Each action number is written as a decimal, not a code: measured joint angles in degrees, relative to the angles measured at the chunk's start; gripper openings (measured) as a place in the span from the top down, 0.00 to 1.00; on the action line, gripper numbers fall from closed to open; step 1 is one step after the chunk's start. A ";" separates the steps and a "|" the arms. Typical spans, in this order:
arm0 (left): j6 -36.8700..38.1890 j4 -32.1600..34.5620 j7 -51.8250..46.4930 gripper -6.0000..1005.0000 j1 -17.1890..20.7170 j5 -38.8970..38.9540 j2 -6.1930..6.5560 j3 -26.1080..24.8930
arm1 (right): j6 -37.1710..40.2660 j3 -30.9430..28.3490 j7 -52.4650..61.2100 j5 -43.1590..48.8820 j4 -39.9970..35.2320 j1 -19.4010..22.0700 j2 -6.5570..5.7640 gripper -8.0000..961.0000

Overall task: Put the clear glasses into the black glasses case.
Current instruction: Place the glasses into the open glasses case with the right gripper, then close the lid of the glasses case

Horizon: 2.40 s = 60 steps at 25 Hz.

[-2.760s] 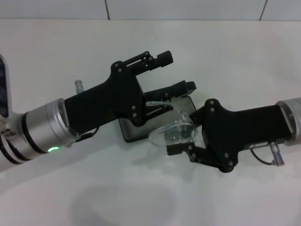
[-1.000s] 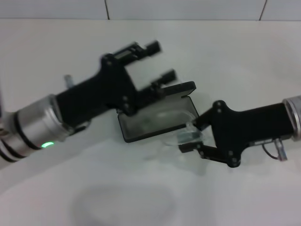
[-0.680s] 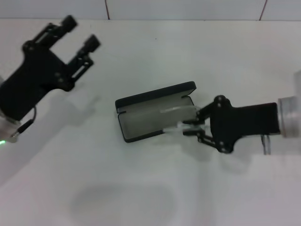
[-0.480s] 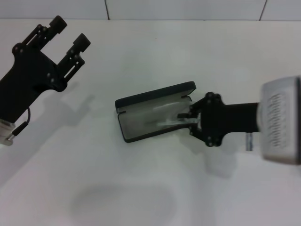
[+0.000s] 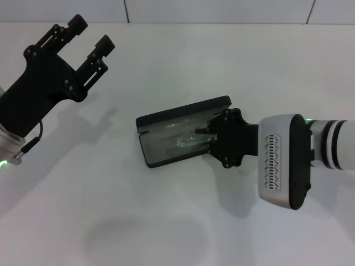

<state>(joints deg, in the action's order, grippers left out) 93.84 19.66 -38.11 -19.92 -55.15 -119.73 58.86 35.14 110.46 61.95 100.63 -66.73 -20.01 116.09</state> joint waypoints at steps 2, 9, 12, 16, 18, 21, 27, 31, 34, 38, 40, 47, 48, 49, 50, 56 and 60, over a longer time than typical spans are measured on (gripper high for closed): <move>-0.20 0.00 0.03 0.38 -0.12 -0.01 0.01 0.04 | -0.25 0.45 0.00 0.00 0.03 -0.33 0.01 0.84; -0.50 -0.06 -0.03 0.38 -0.32 -0.05 0.02 0.12 | -3.30 2.62 0.20 0.02 0.80 -1.71 0.11 0.84; -0.50 -0.52 0.06 0.37 -0.51 -0.05 -0.02 0.12 | -7.85 5.64 0.20 0.04 1.37 -2.10 0.10 0.83; -0.50 -0.59 0.06 0.37 -0.58 -0.05 -0.05 0.15 | -11.21 8.49 0.30 0.02 2.56 -3.07 0.10 0.83; -0.50 -0.60 0.05 0.37 -0.60 -0.05 -0.06 0.19 | -11.11 8.79 0.31 -0.11 2.71 -3.20 0.10 0.83; -0.50 -0.63 -0.03 0.36 -0.65 -0.05 -0.06 0.21 | -10.96 9.18 0.32 -0.13 2.58 -3.19 0.10 0.82; -0.49 -1.33 0.08 0.36 -0.92 -0.09 -0.08 0.29 | -11.19 9.32 0.35 -0.04 2.52 -2.64 0.09 0.82; -0.49 -1.54 0.00 0.35 -0.99 -0.12 -0.09 0.29 | -10.85 8.99 0.40 -0.02 2.27 -2.21 -0.04 0.74; -0.49 -1.62 -0.03 0.35 -1.00 -0.14 -0.07 0.29 | -9.58 8.22 0.47 -0.14 1.69 -1.80 -0.25 0.63; -0.49 -1.93 -0.04 0.34 -1.08 -0.14 -0.06 0.29 | -2.75 3.93 0.53 -0.15 -0.55 -0.01 -0.41 0.63; -0.49 -1.94 -0.08 0.34 -1.08 -0.12 -0.06 0.29 | 4.13 -0.14 0.97 -0.12 -1.78 0.74 -0.41 0.63; -1.36 -3.25 -0.36 0.33 -3.26 -0.07 -0.06 0.30 | 29.64 -22.80 4.58 -2.57 0.03 0.40 -0.44 0.63; -1.36 -3.25 -0.36 0.33 -3.26 -0.07 -0.06 0.30 | 29.64 -22.80 4.58 -2.57 0.03 0.40 -0.44 0.63; -2.47 -3.97 -0.99 0.33 -4.11 -0.17 -0.02 0.34 | 33.30 -26.92 4.55 -4.36 2.09 -0.21 -0.44 0.63; -3.50 -4.39 -1.59 0.33 -4.70 -0.30 0.02 0.38 | 36.32 -30.55 4.47 -5.90 4.15 -0.79 -0.45 0.63; -15.56 -4.67 -11.24 0.32 -11.09 -7.34 0.11 0.48 | 48.24 -58.02 4.29 -11.04 20.35 -5.52 -0.78 0.63; -23.55 -4.60 -17.08 0.32 -15.70 -13.66 0.00 0.47 | 48.07 -68.28 3.72 -12.74 26.16 -5.87 -0.69 0.61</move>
<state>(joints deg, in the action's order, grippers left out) 70.29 15.06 -55.20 -35.62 -68.81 -119.73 59.33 83.21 42.19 65.67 87.89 -40.57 -25.88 115.40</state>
